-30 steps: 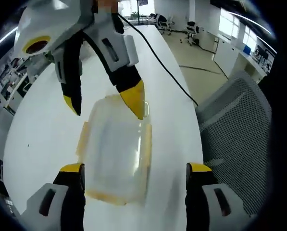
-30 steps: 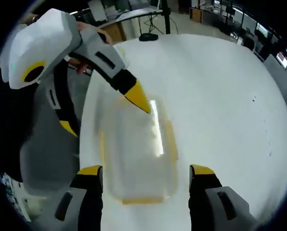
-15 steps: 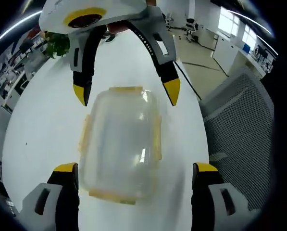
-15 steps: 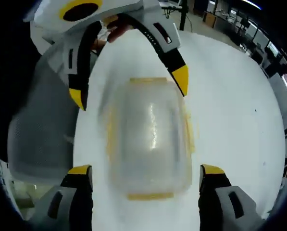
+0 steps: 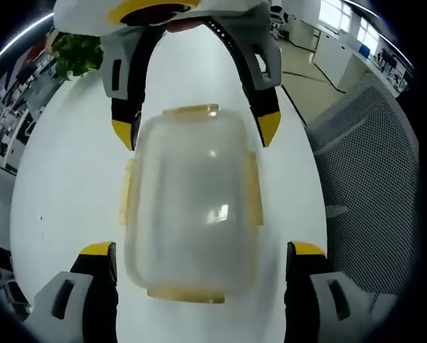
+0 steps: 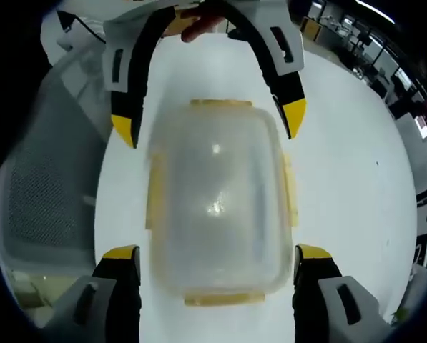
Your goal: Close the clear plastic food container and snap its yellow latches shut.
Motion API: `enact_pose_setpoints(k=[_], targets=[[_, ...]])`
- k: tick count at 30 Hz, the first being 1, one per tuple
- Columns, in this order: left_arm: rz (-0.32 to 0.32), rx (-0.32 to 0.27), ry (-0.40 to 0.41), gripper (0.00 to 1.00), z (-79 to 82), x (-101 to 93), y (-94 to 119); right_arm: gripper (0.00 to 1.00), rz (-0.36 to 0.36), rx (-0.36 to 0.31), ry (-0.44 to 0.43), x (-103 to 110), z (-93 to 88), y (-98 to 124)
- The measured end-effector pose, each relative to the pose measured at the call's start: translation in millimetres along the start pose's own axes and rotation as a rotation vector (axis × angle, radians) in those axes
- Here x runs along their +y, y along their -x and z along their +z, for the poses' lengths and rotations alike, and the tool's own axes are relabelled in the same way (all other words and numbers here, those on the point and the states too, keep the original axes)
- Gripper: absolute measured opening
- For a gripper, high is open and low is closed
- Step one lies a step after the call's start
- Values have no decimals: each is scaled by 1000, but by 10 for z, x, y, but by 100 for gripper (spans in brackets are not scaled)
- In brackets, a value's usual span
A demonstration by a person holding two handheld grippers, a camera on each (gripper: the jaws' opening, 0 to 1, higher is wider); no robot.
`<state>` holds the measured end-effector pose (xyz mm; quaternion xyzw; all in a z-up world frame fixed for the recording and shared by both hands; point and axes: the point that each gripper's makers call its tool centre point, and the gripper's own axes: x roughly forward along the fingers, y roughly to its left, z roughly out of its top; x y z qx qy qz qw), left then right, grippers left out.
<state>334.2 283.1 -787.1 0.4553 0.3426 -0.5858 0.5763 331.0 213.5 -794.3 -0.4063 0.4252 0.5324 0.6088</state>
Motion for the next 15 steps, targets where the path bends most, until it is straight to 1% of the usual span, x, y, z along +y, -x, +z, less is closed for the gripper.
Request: enact_pose_setpoints(k=[4, 6, 8, 11, 13, 15], targets=[[-12, 32, 18, 97, -4, 17, -82, 87, 2, 4, -4, -13, -29, -48], [-5, 41, 23, 93, -7, 29, -114, 86, 1, 1, -6, -21, -31, -58], [17, 55, -2, 89, -29, 57, -127, 85, 2, -8, -30, -45, -17, -57], [24, 57, -9, 88, -39, 46, -158, 85, 12, -12, -42, -20, -20, -64], [46, 57, -9, 85, -42, 79, -155, 84, 16, -4, -39, -7, -23, -67], [35, 52, -4, 84, -39, 78, -157, 84, 9, 6, -44, -10, -17, -80]])
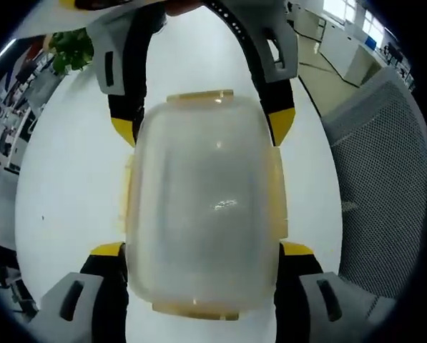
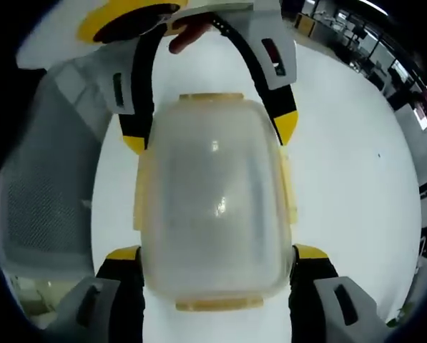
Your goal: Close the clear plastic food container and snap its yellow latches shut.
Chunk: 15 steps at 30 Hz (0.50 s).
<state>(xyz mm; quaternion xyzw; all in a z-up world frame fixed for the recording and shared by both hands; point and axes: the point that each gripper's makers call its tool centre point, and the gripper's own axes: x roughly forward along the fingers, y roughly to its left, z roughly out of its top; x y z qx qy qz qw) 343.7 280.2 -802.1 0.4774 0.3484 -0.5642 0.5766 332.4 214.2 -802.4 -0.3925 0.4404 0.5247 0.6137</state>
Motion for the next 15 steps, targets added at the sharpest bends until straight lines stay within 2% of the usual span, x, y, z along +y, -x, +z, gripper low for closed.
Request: enact_pose_setpoints(k=[15], targets=[[-2, 18, 7, 84, -14, -25, 3, 84, -14, -4, -2, 9, 2, 0]])
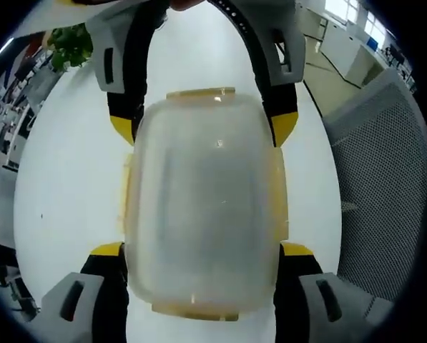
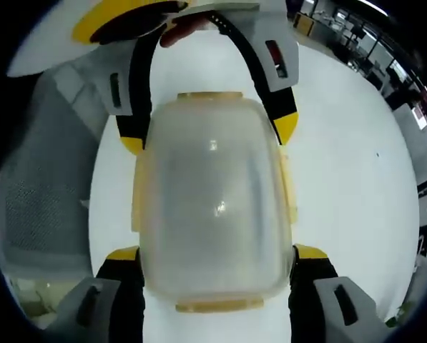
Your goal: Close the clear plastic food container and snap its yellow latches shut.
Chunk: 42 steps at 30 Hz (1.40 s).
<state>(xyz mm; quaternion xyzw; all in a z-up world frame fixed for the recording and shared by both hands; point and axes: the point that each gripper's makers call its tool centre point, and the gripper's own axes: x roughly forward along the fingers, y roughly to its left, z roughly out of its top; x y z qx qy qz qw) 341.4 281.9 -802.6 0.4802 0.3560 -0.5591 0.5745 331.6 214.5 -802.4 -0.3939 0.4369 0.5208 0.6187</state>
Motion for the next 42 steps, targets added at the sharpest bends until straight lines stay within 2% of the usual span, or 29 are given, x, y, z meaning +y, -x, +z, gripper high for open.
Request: enact_pose_setpoints(k=[13, 16, 20, 24, 34, 38, 42], targets=[[3, -37, 9, 84, 17, 11, 11, 84, -10, 4, -8, -12, 0, -3], [-1, -6, -7, 84, -48, 2, 19, 84, -10, -28, -21, 7, 62, -12], [-5, 16, -21, 84, -151, -12, 43, 84, -18, -3, -32, 41, 167, -56], [0, -28, -3, 84, -170, -1, 61, 84, -21, 4, -30, 42, 193, -72], [5, -17, 14, 84, -265, -41, 104, 85, -18, 1, -19, 71, 289, -101], [6, -42, 24, 84, -276, -37, 116, 85, -17, 0, -20, 66, 305, -114], [6, -31, 22, 84, -309, -47, 116, 85, -20, 3, -20, 76, 350, -134]])
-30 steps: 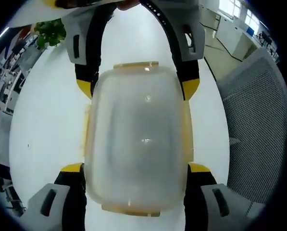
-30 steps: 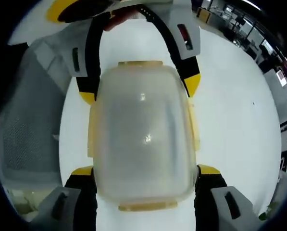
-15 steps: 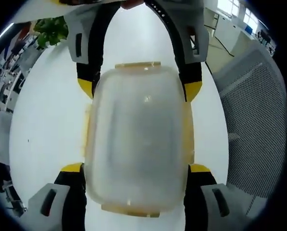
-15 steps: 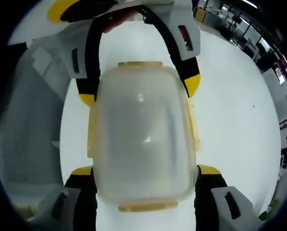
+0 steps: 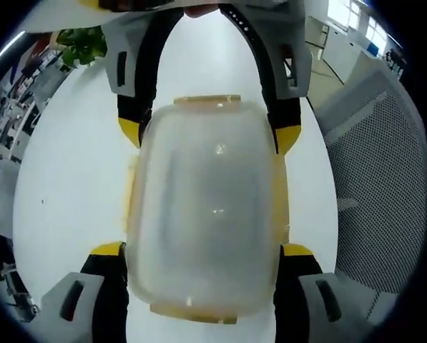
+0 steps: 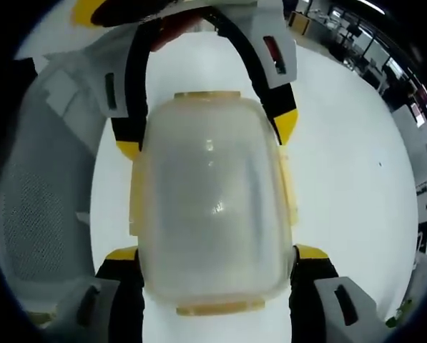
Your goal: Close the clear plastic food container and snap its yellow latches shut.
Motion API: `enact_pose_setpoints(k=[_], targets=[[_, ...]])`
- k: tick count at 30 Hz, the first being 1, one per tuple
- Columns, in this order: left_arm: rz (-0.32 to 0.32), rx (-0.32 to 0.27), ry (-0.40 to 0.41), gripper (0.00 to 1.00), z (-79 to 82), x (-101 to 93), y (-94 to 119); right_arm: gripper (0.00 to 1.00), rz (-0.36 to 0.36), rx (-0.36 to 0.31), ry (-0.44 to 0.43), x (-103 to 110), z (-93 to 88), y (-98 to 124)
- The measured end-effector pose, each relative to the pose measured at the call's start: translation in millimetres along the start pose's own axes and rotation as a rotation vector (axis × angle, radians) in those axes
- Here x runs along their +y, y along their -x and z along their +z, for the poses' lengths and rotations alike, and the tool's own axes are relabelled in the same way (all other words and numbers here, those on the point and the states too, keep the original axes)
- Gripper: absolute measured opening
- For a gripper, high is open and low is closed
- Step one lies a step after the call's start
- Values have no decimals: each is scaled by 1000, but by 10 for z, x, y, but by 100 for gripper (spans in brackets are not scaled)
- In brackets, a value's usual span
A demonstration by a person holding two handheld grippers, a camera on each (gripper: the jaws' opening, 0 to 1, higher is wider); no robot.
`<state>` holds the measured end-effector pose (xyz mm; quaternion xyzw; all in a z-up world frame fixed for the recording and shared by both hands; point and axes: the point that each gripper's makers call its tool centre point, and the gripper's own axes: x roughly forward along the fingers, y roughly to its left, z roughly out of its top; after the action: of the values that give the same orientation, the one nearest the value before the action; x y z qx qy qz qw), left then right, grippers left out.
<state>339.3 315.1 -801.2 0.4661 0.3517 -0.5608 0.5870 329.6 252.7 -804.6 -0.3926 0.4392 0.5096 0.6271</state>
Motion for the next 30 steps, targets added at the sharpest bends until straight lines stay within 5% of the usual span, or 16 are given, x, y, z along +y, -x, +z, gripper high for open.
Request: enact_pose_setpoints(k=[30], targets=[[-43, 7, -8, 87, -535, -91, 169, 86, 2, -4, 14, 173, 531, -162]])
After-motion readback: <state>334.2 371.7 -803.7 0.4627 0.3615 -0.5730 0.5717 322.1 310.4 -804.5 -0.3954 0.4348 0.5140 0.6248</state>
